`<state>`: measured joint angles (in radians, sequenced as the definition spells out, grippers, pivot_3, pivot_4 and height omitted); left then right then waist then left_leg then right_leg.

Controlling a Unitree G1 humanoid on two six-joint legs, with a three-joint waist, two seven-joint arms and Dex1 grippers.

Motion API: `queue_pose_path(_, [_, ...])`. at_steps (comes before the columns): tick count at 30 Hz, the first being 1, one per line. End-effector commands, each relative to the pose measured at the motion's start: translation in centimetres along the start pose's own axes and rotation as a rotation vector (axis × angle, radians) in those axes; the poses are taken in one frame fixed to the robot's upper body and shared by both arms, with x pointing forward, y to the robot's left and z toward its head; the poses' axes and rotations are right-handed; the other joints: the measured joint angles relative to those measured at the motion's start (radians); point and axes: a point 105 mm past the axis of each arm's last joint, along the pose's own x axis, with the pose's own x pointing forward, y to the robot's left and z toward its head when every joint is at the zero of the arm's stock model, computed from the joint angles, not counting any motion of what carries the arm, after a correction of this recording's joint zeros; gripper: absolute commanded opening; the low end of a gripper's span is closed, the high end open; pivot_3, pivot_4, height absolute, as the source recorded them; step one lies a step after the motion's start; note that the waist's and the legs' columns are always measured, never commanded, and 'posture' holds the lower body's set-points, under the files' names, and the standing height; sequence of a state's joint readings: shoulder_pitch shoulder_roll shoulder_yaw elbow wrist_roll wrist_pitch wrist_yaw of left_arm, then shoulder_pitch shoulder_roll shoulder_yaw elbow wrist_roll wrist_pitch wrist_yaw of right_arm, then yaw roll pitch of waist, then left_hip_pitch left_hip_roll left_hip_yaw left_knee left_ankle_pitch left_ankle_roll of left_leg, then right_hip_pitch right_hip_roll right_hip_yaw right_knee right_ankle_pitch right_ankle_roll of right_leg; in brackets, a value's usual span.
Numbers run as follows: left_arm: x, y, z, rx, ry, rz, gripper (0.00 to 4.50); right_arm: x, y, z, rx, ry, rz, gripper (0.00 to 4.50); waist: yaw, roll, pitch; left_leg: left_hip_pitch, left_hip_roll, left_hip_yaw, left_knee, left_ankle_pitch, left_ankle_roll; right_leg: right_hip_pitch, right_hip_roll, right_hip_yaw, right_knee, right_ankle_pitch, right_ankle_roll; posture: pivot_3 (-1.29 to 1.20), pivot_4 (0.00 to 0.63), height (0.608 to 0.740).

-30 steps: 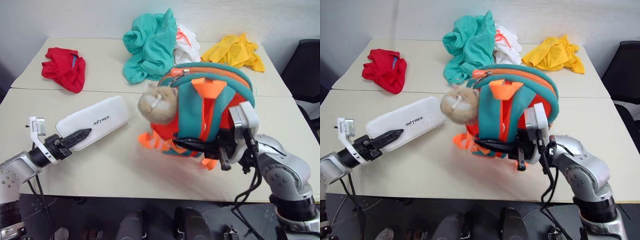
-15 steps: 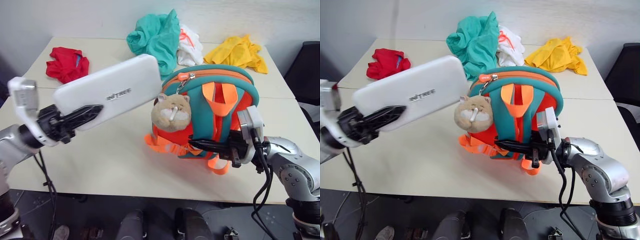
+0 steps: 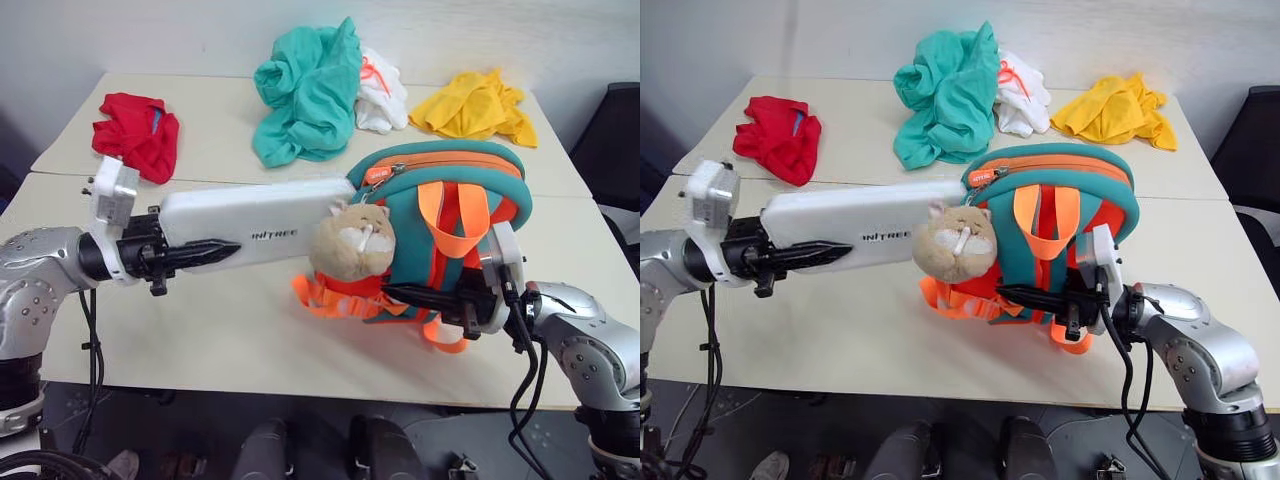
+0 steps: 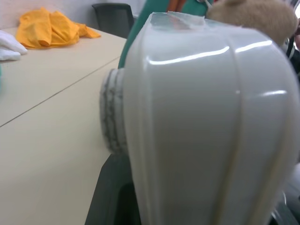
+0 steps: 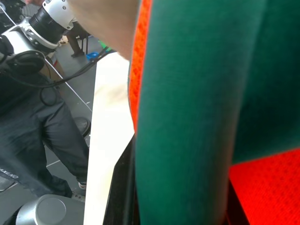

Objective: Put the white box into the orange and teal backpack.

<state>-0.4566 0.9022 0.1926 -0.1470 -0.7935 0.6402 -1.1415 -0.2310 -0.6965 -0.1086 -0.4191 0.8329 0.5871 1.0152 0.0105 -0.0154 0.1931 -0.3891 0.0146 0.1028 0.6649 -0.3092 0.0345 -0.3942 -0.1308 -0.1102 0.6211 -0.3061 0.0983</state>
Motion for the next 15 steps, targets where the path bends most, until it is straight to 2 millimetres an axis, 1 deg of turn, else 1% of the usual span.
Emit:
queue_pose_path(1, [1.9, 0.5, -0.2, 0.078, 0.066, -0.052, 1.25, -0.1, 0.1, 1.1, -0.050, -0.035, -0.006, 0.04, 0.008, 0.000, 0.000, 0.000, 0.000, 0.000, 0.000, 0.000, 0.000, 0.000, 0.000, 0.000, 0.000, 0.000, 0.000, 0.00, 0.150, 0.740])
queue_pose_path(2, [2.5, 0.8, -0.1, 0.094, 0.071, -0.059, 1.25, -0.1, 0.2, 1.1, -0.047, -0.033, -0.005, 0.04, 0.010, 0.000, 0.000, 0.000, 0.000, 0.000, 0.001, 0.000, 0.000, 0.000, 0.000, 0.000, 0.000, 0.000, 0.000, 0.00, 0.150, 0.740])
queue_pose_path(4, [5.2, 2.0, 0.3, 0.136, 0.074, -0.063, 1.25, -0.2, 0.5, 0.9, -0.037, -0.019, 0.007, 0.04, 0.018, 0.000, 0.000, 0.000, 0.000, 0.000, 0.000, 0.000, 0.000, 0.000, 0.000, 0.000, 0.001, 0.000, 0.000, 0.00, 0.150, 0.740])
queue_pose_path(5, [6.5, 2.8, 0.4, 0.132, 0.086, -0.045, 1.25, -0.3, 0.7, 0.8, -0.033, -0.010, 0.014, 0.04, 0.028, 0.000, 0.000, 0.000, -0.001, -0.001, 0.001, 0.000, 0.001, 0.001, 0.001, -0.001, 0.001, 0.000, 0.001, 0.00, 0.150, 0.740])
queue_pose_path(6, [7.9, 3.2, 0.6, 0.134, 0.092, -0.056, 1.25, -0.3, 0.8, 0.7, -0.030, -0.001, 0.021, 0.04, 0.029, 0.000, 0.000, -0.001, -0.002, -0.001, 0.002, 0.001, 0.002, 0.001, 0.003, -0.002, 0.002, 0.001, 0.001, 0.00, 0.150, 0.740])
queue_pose_path(8, [10.4, 3.3, 0.4, 0.121, 0.131, -0.098, 1.25, -0.3, 1.1, 0.5, -0.022, 0.013, 0.035, 0.04, 0.031, -0.001, 0.000, -0.002, -0.003, 0.001, 0.002, 0.001, 0.004, 0.001, 0.004, -0.003, 0.002, 0.002, 0.004, 0.00, 0.150, 0.740])
queue_pose_path(11, [13.5, 3.2, 0.1, 0.126, 0.177, -0.156, 1.25, -0.3, 1.5, 0.3, -0.012, 0.029, 0.051, 0.04, 0.027, -0.001, 0.000, -0.002, -0.003, 0.004, 0.003, 0.000, 0.007, 0.001, 0.005, -0.005, 0.001, 0.004, 0.007, 0.00, 0.150, 0.740])
queue_pose_path(13, [15.3, 3.2, 0.1, 0.130, 0.186, -0.178, 1.25, -0.4, 1.7, 0.1, -0.007, 0.041, 0.057, 0.04, 0.023, -0.001, 0.000, -0.002, -0.003, 0.005, 0.003, 0.000, 0.008, 0.001, 0.005, -0.005, 0.000, 0.004, 0.008, 0.00, 0.150, 0.740])
queue_pose_path(15, [17.0, 3.5, 0.1, 0.096, 0.179, -0.170, 1.25, -0.4, 1.9, 0.0, 0.001, 0.046, 0.060, 0.04, 0.019, -0.001, 0.000, -0.002, -0.003, 0.005, 0.004, 0.001, 0.008, 0.001, 0.005, -0.005, 0.000, 0.004, 0.008, 0.00, 0.150, 0.740])
